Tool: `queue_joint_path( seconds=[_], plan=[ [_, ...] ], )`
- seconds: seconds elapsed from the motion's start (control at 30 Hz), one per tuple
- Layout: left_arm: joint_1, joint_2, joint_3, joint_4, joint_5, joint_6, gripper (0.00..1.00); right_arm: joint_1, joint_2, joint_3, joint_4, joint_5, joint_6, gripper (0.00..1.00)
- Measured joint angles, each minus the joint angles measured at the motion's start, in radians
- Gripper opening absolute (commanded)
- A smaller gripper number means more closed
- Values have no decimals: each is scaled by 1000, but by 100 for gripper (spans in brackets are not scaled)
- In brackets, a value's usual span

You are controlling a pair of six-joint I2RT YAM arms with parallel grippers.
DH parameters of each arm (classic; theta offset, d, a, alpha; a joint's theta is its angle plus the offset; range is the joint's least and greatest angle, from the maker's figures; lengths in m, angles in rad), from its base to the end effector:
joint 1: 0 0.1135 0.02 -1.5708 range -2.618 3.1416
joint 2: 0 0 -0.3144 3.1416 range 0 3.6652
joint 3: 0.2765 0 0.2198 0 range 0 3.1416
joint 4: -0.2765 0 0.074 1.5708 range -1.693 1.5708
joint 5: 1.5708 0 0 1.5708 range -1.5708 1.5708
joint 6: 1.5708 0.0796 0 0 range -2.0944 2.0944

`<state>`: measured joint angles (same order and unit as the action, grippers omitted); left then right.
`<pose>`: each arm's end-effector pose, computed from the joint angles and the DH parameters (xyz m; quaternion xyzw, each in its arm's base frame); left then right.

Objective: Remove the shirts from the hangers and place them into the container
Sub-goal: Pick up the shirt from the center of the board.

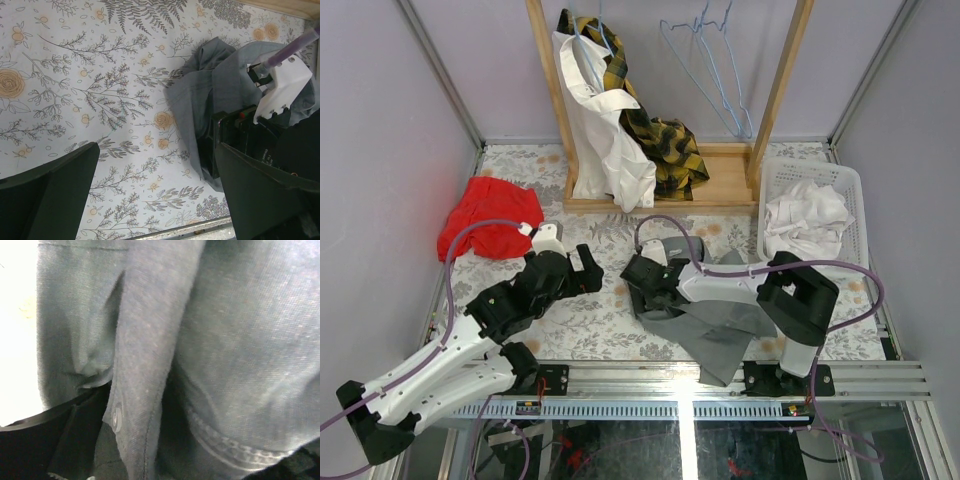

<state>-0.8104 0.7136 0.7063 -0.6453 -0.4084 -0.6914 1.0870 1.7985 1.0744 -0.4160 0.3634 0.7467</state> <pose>0.0994 -0.0587 0.2885 -0.0375 0.8816 -0.1632 0.4413 0.1884 0.2976 0.1898 -0.1246 0.9535 0.0594 0.2680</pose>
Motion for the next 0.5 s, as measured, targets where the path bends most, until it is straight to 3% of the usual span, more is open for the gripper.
queue_joint_path(
  seconds=[0.23,0.3,0.37,0.5],
  plan=[
    [0,-1,0,-6,-8,0,100,-13,8,-48,122,21,-16,14],
    [0,-3,0,-6,-11,0,100,-27,-15,-84,180,13,-9,11],
    [0,-5,0,-6,-11,1,100,-43,-47,-124,237,-7,6,0],
    [0,-1,-5,-5,-10,8,100,-65,-141,-212,289,-3,32,0]
  ],
)
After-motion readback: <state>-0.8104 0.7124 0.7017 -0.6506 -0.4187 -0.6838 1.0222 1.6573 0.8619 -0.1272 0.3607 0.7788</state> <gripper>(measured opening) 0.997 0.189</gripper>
